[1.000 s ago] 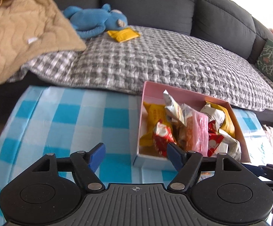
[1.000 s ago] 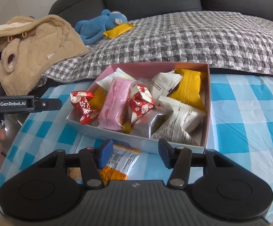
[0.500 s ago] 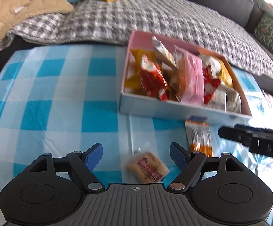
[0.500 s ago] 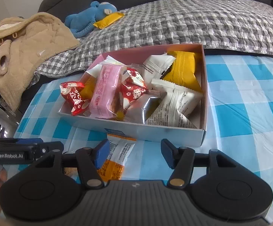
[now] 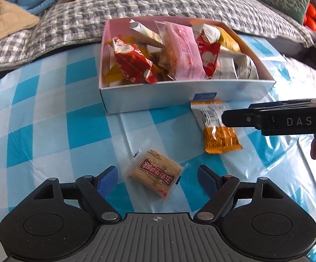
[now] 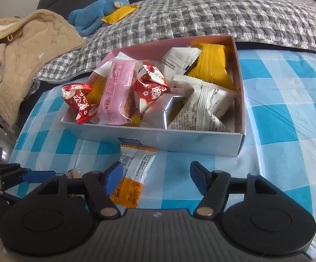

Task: Organize snacks
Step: 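Grasp the brown biscuit packet with the left tool while the right grasps the orange-white bar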

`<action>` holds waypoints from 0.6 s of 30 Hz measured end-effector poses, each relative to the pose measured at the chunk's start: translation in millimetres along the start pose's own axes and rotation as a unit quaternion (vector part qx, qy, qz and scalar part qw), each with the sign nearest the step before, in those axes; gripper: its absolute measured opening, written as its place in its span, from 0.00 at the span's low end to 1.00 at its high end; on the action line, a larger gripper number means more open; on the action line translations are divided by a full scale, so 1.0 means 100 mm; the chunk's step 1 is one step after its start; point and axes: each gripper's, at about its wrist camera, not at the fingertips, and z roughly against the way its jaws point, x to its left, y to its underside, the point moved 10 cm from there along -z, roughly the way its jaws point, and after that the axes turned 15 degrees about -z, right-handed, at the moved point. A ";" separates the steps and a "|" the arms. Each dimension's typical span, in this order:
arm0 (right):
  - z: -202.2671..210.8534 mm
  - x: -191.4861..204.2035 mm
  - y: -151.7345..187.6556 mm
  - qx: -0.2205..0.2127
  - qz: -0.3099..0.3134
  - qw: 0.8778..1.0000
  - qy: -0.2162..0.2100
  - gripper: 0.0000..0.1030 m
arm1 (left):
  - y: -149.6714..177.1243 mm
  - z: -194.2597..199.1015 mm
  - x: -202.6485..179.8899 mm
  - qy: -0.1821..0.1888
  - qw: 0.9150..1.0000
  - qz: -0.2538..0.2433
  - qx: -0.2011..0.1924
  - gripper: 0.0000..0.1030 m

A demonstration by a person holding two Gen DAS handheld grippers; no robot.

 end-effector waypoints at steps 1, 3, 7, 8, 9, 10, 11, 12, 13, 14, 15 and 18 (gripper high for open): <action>-0.02 0.02 0.02 0.003 0.002 1.000 -0.002 0.63 | 0.01 -0.02 -0.01 -0.004 1.000 -0.008 0.003 0.79; -0.06 0.09 0.05 0.000 0.012 1.000 -0.001 0.65 | 0.05 -0.06 -0.01 -0.009 1.000 -0.016 0.012 0.76; -0.13 0.24 0.06 -0.010 0.032 0.999 0.003 0.65 | 0.06 -0.05 0.12 -0.021 1.000 -0.006 0.007 0.55; -0.15 0.27 0.07 -0.009 0.035 0.999 0.001 0.65 | 0.05 -0.04 0.15 -0.021 1.000 0.001 0.004 0.53; -0.17 0.32 0.09 -0.009 0.044 0.999 0.001 0.65 | 0.05 -0.03 0.18 -0.020 1.000 0.008 0.002 0.49; -0.19 0.35 0.10 -0.011 0.055 0.998 0.004 0.64 | 0.06 -0.03 0.20 -0.020 1.000 0.011 0.001 0.46; -0.20 0.38 0.12 -0.013 0.069 0.997 0.010 0.62 | 0.06 -0.03 0.20 -0.022 1.000 0.011 0.000 0.46; -0.21 0.39 0.13 -0.015 0.086 0.996 0.017 0.58 | 0.05 -0.03 0.20 -0.023 1.000 0.008 -0.001 0.45; -0.21 0.39 0.13 -0.018 0.098 0.995 0.025 0.48 | 0.05 -0.03 0.20 -0.024 1.000 0.004 -0.002 0.45; -0.20 0.37 0.12 -0.020 0.103 0.994 0.027 0.41 | 0.05 -0.03 0.19 -0.024 1.000 0.002 -0.003 0.43; -0.19 0.34 0.11 -0.019 0.100 0.995 0.024 0.38 | 0.04 -0.02 0.19 -0.025 1.000 0.001 -0.003 0.42; -0.14 0.26 0.08 -0.016 0.092 0.995 0.019 0.33 | 0.02 -0.02 0.19 -0.027 1.000 0.001 -0.004 0.42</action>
